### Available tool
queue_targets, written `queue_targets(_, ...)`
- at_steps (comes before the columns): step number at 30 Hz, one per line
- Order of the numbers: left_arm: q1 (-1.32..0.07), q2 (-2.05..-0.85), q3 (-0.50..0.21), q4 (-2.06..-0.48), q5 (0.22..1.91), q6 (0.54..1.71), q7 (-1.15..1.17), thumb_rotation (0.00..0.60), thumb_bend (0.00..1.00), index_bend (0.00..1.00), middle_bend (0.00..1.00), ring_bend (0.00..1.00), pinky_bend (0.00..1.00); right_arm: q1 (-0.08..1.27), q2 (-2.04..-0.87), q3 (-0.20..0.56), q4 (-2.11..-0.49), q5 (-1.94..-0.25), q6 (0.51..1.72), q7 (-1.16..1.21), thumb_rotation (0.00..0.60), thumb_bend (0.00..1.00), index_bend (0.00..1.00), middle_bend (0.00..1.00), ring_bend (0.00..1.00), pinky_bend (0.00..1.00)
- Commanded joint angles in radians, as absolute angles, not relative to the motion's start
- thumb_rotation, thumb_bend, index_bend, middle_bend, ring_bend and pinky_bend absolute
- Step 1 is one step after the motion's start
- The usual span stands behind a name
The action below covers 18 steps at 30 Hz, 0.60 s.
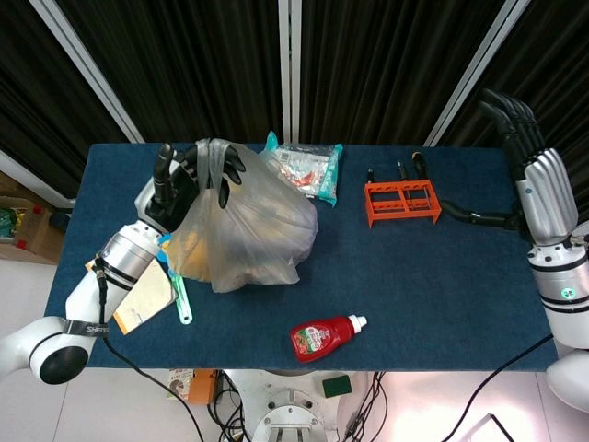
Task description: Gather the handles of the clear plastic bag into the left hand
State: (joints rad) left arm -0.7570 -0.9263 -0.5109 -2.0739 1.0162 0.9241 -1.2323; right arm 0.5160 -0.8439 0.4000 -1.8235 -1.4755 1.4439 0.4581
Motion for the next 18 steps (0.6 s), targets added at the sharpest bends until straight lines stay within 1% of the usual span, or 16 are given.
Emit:
queue_targets(1,-0.747,-0.93,-0.518,-2.083,1.02,0.932,-1.21,0.094,0.0,0.35,0.42,0.45,0.66,0.458,-0.837,0.364,-1.793,-1.517,1.507,0.495,0.6,0.03,0.0,0.0,0.0,0.0)
queue_targets(5,-0.731,-0.936,-0.531,-2.093,1.025,0.941,-1.185,0.085,0.0,0.32,0.4,0.42,0.64,0.408,-0.849,0.338,-1.763,-1.558,1.578,0.498,0.6,0.03,0.0,0.0,0.0,0.0)
queue_targets(8,-0.719,-0.934,-0.546,-2.097,1.027,0.941,-1.186,0.089,0.0,0.31,0.39,0.4,0.61,0.38,-0.857,0.319,-1.749,-1.585,1.615,0.498,0.6,0.03,0.0,0.0,0.0,0.0)
queue_targets(13,-0.701,-0.926,-0.566,-2.105,1.041,0.934,-1.188,0.089,0.0,0.31,0.39,0.4,0.61,0.346,-0.878,0.289,-1.724,-1.618,1.653,0.477,0.6,0.03,0.0,0.0,0.0,0.0)
queue_targets(18,-0.684,-0.923,-0.579,-2.115,1.055,0.927,-1.193,0.086,0.0,0.31,0.39,0.4,0.61,0.323,-0.916,0.274,-1.684,-1.614,1.678,0.466,0.6,0.03,0.0,0.0,0.0,0.0)
